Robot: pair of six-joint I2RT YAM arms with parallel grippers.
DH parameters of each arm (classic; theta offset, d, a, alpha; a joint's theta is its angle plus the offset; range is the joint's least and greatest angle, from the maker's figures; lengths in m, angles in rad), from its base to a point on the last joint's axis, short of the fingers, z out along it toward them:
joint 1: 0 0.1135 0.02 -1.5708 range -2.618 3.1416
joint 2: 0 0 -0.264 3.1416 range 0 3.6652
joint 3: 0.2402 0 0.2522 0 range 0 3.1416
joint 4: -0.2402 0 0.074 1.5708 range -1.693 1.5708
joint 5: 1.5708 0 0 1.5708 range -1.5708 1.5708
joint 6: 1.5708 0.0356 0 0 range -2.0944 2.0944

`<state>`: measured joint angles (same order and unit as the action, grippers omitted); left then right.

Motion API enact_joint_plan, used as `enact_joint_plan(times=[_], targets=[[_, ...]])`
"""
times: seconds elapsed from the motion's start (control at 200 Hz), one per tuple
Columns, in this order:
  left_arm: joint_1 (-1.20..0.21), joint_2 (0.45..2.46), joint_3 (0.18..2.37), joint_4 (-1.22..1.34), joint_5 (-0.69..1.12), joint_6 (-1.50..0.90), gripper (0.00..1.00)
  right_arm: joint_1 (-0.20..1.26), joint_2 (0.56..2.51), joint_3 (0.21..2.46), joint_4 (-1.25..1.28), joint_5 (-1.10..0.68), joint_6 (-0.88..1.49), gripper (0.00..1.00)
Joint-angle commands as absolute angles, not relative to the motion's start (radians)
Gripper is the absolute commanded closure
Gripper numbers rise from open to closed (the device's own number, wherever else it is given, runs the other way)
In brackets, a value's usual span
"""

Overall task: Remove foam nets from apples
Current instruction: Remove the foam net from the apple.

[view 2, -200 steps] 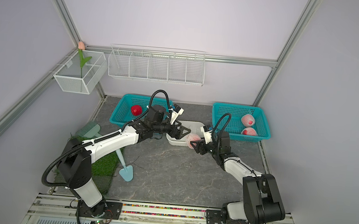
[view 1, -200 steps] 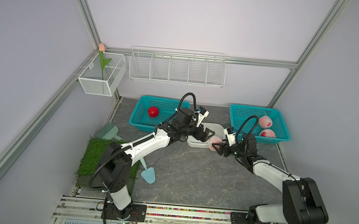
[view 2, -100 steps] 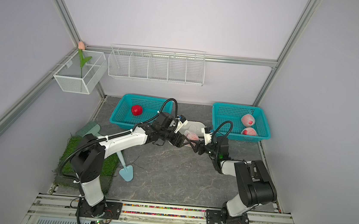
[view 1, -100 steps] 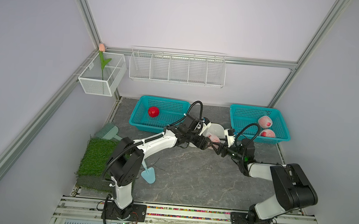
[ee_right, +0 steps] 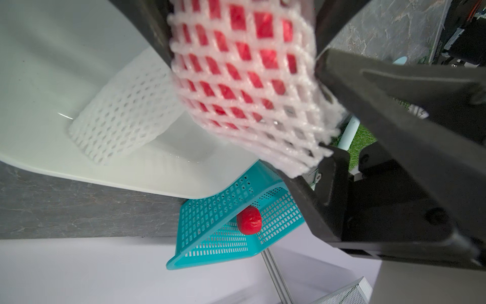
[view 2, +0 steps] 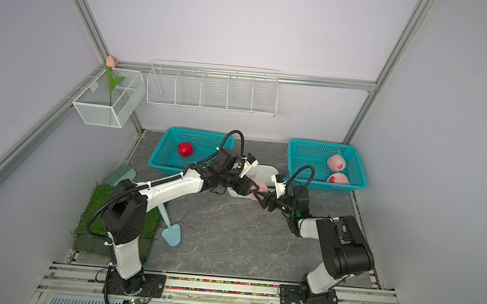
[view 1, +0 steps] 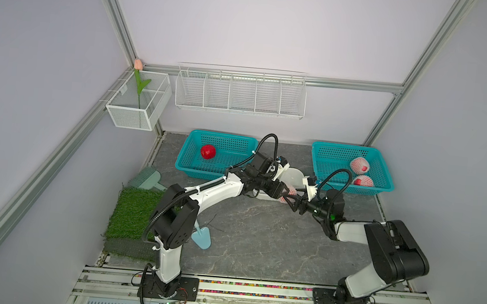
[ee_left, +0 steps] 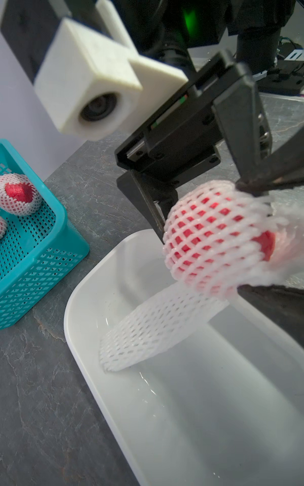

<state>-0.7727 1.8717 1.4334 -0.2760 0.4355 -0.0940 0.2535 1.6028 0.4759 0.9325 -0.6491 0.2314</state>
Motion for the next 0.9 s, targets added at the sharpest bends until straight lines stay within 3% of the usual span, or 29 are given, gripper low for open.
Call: enact_joint_plan(times=[0.0,0.05,0.17,0.2,0.21,0.225,0.315,0.465,0.895], targets=[[-0.778,1.912,1.485,-0.306,0.477,-0.065,0.55,0.263,1.578,0.46,0.932,-0.67,0.214,0.33],[-0.778,1.918,1.491,-0.318,0.488,-0.058,0.65,0.265,1.573,0.464,0.918,-0.677,0.208,0.3],[-0.779,1.914,1.494,-0.343,0.505,-0.037,0.81,0.267,1.547,0.455,0.891,-0.653,0.188,0.12],[-0.779,1.912,1.498,-0.355,0.505,-0.028,0.83,0.267,1.535,0.449,0.89,-0.642,0.182,0.01],[-0.779,1.911,1.499,-0.359,0.505,-0.023,0.85,0.266,1.53,0.448,0.888,-0.643,0.178,0.08],[-0.779,1.909,1.501,-0.369,0.505,-0.019,0.86,0.267,1.524,0.447,0.883,-0.641,0.174,0.11],[-0.781,1.896,1.516,-0.434,0.492,0.021,0.93,0.267,1.458,0.455,0.762,-0.642,0.109,0.11],[-0.784,1.86,1.512,-0.532,0.466,0.069,0.94,0.269,1.298,0.454,0.513,-0.62,-0.03,0.11],[-0.833,1.83,1.471,-0.702,0.349,0.106,0.94,0.396,1.235,0.361,0.509,-0.481,-0.111,0.11]])
